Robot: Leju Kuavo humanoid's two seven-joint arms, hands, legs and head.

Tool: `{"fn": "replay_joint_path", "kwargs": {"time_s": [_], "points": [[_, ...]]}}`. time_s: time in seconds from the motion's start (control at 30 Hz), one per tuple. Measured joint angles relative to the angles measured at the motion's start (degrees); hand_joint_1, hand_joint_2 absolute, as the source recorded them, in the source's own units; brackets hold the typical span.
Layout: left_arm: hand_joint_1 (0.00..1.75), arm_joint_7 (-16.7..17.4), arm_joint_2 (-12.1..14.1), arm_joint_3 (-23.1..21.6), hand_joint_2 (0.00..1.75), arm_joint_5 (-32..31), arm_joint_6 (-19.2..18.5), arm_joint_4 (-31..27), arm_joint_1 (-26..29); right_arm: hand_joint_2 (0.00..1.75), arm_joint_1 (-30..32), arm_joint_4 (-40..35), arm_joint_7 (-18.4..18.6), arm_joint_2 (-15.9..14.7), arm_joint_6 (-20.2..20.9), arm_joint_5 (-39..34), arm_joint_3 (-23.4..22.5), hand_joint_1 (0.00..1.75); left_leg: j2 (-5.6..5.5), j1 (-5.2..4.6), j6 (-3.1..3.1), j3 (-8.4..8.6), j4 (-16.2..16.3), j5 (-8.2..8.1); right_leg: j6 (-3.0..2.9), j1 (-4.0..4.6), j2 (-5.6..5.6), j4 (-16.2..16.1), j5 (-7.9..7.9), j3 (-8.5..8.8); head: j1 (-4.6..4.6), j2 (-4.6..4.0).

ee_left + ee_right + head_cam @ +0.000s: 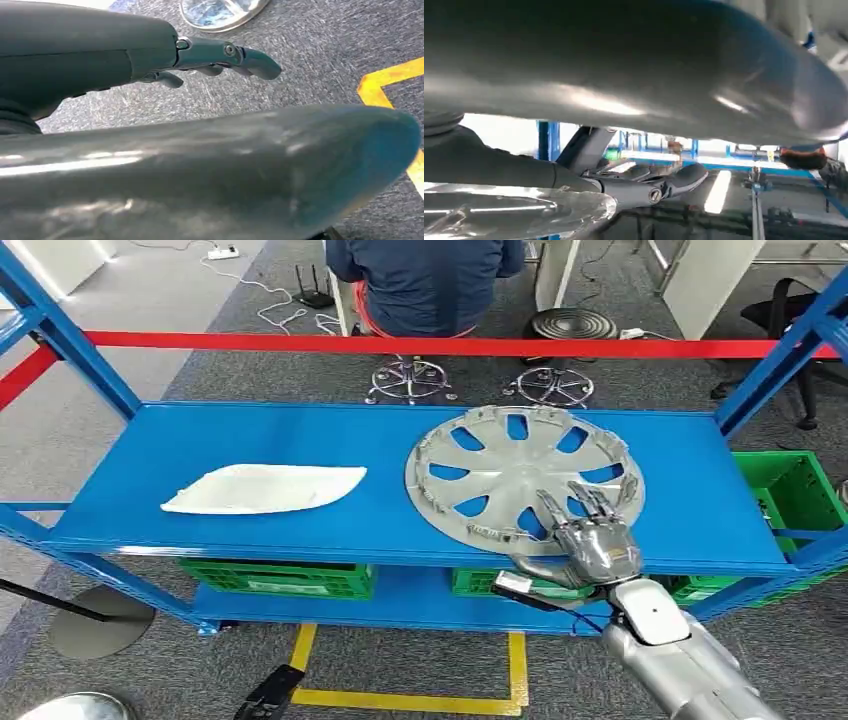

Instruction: Take the parts from the cabinet and place them on the table.

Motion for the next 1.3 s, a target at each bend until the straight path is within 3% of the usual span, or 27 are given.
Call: {"fn": "replay_joint_path", "kwargs": {"time_s": [0.13,0.33,0.43,0.47,0.63,0.83,1.23,1.27,1.3], "points": [[0.0,-0.2,-0.09,0.24,0.0,-0.33,0.0,0.0,0.02,0.0,-0.37,-0.15,4.49,-1.01,-0.64,10.05,0.37,0.0,0.0,0.0,0.0,0.0,0.0,0.0,0.0,0.0,-0.01,0.0,0.0,0.0,0.02,0.0],[0.0,-0.37,-0.17,0.66,0.0,-0.59,0.0,0.0,0.04,0.0,-0.5,-1.64,4.67,-2.21,-0.71,12.87,0.24,0.0,0.0,0.0,0.0,0.0,0.01,0.0,0.01,-0.01,0.0,0.0,0.01,0.0,0.0,0.0],[0.0,-0.39,-0.2,0.76,0.0,-0.61,0.0,0.0,0.03,0.0,-0.96,-0.65,3.29,-2.25,-0.33,10.04,-0.11,0.0,0.0,0.0,0.0,0.0,0.01,0.0,0.01,-0.01,0.0,0.0,0.01,0.0,0.0,0.0],[0.0,-0.44,-0.22,0.83,0.0,-0.61,0.02,0.0,0.03,1.75,-1.34,0.22,2.98,-2.25,0.15,8.91,-0.24,0.0,0.0,0.0,0.0,0.0,0.01,0.0,0.01,-0.01,0.0,0.0,0.01,0.0,0.02,0.0],[0.0,-0.79,-0.35,1.66,0.0,-0.55,0.04,0.0,0.06,1.75,-3.21,4.43,2.48,-2.23,4.07,5.54,-0.66,0.0,-0.01,0.0,0.03,-0.06,0.01,0.03,0.01,0.0,-0.03,0.0,0.01,-0.02,0.02,0.0],[0.0,-1.38,-0.37,2.36,0.0,-0.68,0.04,0.0,0.13,1.75,-3.57,6.6,-4.14,-1.14,10.64,-8.93,-3.37,0.0,-0.01,0.0,0.03,-0.05,0.01,0.03,-0.01,-0.01,-0.01,0.0,0.04,-0.04,0.0,0.0],[0.0,-1.38,-0.39,2.95,0.0,-1.2,0.04,0.0,0.12,1.75,-4.15,8.31,-3.18,-0.98,9.98,-8.64,-4.48,0.0,0.0,0.0,0.04,0.08,0.01,0.07,0.01,0.0,-0.01,-0.03,0.1,0.1,0.0,0.0],[0.0,-1.38,-0.39,3.04,0.0,-1.2,0.04,0.0,0.13,1.75,-4.23,8.48,-3.18,-0.98,9.96,-8.64,-4.5,0.47,0.0,-0.01,0.06,0.09,0.01,0.09,0.01,0.0,-0.01,-0.04,0.11,0.11,0.0,0.0],[0.0,-1.38,-0.39,3.08,0.0,-1.22,0.02,0.0,0.13,1.75,-4.32,8.65,-3.22,-0.98,9.85,-8.68,-4.5,1.75,0.0,-0.01,0.06,0.09,0.01,0.1,0.03,0.0,-0.01,-0.04,0.14,0.12,0.0,0.0]]}}
